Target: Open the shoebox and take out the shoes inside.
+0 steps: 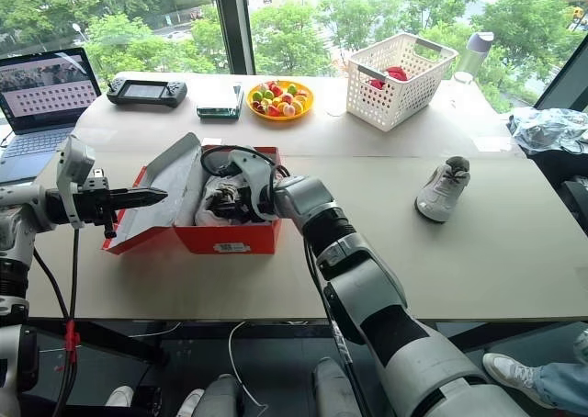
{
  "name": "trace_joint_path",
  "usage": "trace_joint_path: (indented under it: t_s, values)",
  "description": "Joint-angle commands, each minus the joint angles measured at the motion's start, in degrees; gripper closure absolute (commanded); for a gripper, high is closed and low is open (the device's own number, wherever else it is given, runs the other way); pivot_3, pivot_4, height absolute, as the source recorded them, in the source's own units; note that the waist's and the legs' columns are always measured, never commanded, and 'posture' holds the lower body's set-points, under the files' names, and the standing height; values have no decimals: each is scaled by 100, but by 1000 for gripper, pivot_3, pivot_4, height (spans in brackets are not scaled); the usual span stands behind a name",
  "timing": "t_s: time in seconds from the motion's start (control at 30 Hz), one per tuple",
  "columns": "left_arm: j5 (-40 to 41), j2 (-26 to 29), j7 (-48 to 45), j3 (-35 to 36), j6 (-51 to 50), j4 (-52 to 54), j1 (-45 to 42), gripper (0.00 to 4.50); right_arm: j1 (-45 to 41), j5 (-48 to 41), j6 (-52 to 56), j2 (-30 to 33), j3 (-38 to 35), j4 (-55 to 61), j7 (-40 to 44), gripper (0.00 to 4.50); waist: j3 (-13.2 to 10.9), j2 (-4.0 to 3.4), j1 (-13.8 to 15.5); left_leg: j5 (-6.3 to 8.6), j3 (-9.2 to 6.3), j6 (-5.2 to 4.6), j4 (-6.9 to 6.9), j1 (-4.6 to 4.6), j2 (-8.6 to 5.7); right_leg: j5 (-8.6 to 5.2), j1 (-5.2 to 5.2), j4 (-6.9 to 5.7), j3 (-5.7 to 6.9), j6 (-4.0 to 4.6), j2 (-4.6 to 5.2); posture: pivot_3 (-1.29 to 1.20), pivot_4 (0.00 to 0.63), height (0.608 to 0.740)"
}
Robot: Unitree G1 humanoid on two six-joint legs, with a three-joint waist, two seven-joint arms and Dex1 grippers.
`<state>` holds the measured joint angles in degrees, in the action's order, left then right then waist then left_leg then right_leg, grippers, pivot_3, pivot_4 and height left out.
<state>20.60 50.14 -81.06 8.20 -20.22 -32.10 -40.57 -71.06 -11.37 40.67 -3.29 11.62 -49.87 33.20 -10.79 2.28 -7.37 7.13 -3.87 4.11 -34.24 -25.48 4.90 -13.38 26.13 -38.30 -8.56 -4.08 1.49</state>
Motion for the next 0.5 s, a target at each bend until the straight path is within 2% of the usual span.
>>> trace_joint_path:
  t_s: [0.03,0.17,0.3,0.5]
  values:
    - [113,107,8,152,-9,143,-79,4500,-118,87,-72,-18,-154,3,0,3140,0,0,0,0,0,0,0,0,0,0,0,-1,0,0,0,0,150,725]
    - [105,102,0,132,-13,131,-110,4500,-141,130,-28,-44,-226,34,29,4382,0,0,-6,0,-1,0,-1,2,0,1,1,-8,0,0,-1,0,150,725]
    - [86,109,-6,113,-9,102,-152,4500,-217,24,139,9,-392,323,67,4471,0,0,-10,0,-3,0,-1,1,0,0,1,-8,0,0,-1,0,150,725]
    - [59,123,-29,89,6,52,-207,4500,-142,-448,1185,386,-658,1802,407,4471,-1,-1,7,-1,-6,1,-1,-7,0,0,5,-8,4,0,-1,0,150,725]
